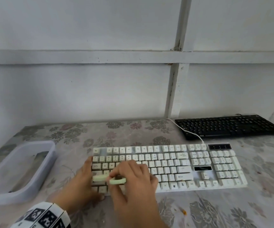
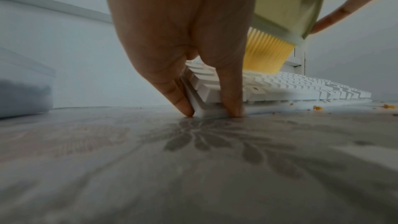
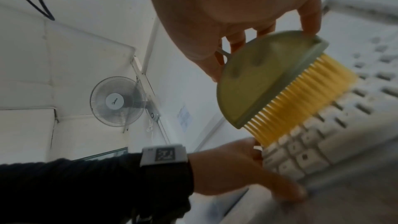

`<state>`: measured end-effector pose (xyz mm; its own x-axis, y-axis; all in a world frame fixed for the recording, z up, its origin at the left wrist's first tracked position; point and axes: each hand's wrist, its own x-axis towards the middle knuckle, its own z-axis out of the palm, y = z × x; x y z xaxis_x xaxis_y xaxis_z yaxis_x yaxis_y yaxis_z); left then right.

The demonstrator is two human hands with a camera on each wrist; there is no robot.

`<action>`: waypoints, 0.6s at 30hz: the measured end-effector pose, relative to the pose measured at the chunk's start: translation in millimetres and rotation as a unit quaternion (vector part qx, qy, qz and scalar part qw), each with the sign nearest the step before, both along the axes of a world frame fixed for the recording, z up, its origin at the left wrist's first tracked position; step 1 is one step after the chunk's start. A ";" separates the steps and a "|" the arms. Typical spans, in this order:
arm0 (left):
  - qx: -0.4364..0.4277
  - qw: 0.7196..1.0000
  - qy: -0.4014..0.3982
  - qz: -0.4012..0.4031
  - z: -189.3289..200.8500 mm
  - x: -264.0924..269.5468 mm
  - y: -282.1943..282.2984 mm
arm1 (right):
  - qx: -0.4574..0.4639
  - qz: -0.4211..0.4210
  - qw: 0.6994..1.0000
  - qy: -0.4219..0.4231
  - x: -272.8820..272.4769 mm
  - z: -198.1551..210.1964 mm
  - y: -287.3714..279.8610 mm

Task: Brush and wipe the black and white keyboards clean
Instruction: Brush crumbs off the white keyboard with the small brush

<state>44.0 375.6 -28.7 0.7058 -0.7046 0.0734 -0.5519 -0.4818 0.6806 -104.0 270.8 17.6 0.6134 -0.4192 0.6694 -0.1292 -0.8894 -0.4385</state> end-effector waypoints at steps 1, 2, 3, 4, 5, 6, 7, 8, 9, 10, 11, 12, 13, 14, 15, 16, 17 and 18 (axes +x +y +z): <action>-0.005 1.000 -0.004 0.001 -0.5 0.6 -0.9 | -0.001 0.009 1.000 -0.001 0.7 -2.4 2.0; -0.011 1.000 -0.004 0.001 0.2 0.0 -1.0 | 0.000 0.013 1.000 0.003 0.6 -4.4 1.2; -0.015 1.000 0.000 -0.001 0.8 -0.7 -0.5 | 0.001 0.008 1.000 0.008 -0.1 -6.0 -2.1; -0.012 1.000 0.006 -0.006 2.4 -2.3 0.0 | 0.001 -0.005 1.000 0.017 -1.3 -7.3 -7.0; -0.005 1.000 0.011 -0.009 3.7 -3.0 0.7 | 0.000 -0.022 0.999 0.026 -2.9 -8.3 -12.1; 0.000 1.000 0.013 -0.010 4.7 -3.8 1.5 | 0.002 -0.035 0.999 0.031 -4.8 -7.4 -16.1; 0.003 1.000 0.015 -0.010 4.3 -3.5 1.6 | 0.003 -0.039 0.999 0.028 -6.2 -5.8 -18.1; 0.004 1.000 0.015 -0.011 5.1 -4.0 1.4 | 0.004 -0.031 0.999 0.020 -6.6 -3.8 -17.6; 0.002 1.000 0.015 -0.007 4.5 -3.5 1.1 | 0.002 -0.015 1.000 0.008 -6.4 -2.6 -15.2; -0.001 1.000 0.012 -0.004 3.9 -3.1 0.9 | 0.003 0.004 1.000 -0.001 -5.9 -2.3 -12.2; -0.005 1.000 0.012 -0.003 4.3 -3.6 0.2 | 0.005 0.017 1.000 -0.002 -6.1 -2.9 -9.9; -0.008 1.000 0.015 -0.005 4.9 -4.1 0.2 | 0.007 0.017 1.000 0.004 -7.4 -4.2 -10.1; -0.010 1.000 0.019 -0.009 6.1 -4.9 0.2 | 0.011 0.008 1.000 0.012 -9.3 -6.0 -13.5; -0.005 1.000 0.022 -0.014 7.9 -5.8 0.2 | 0.017 -0.005 1.000 0.019 -12.0 -7.5 -19.4; 0.002 1.000 0.022 -0.017 9.4 -6.2 0.4 | 0.026 -0.016 0.999 0.021 -15.6 -8.5 -26.7; 0.009 1.000 0.019 -0.019 10.4 -6.6 0.8 | 0.036 -0.025 0.999 0.015 -20.1 -8.8 -34.0; 0.013 1.000 0.017 -0.021 10.8 -6.4 1.1 | 0.051 -0.025 0.998 0.003 -24.6 -7.9 -40.7; 0.013 1.000 0.015 -0.023 11.1 -6.5 1.3 | 0.069 -0.018 0.997 -0.012 -28.6 -6.0 -45.9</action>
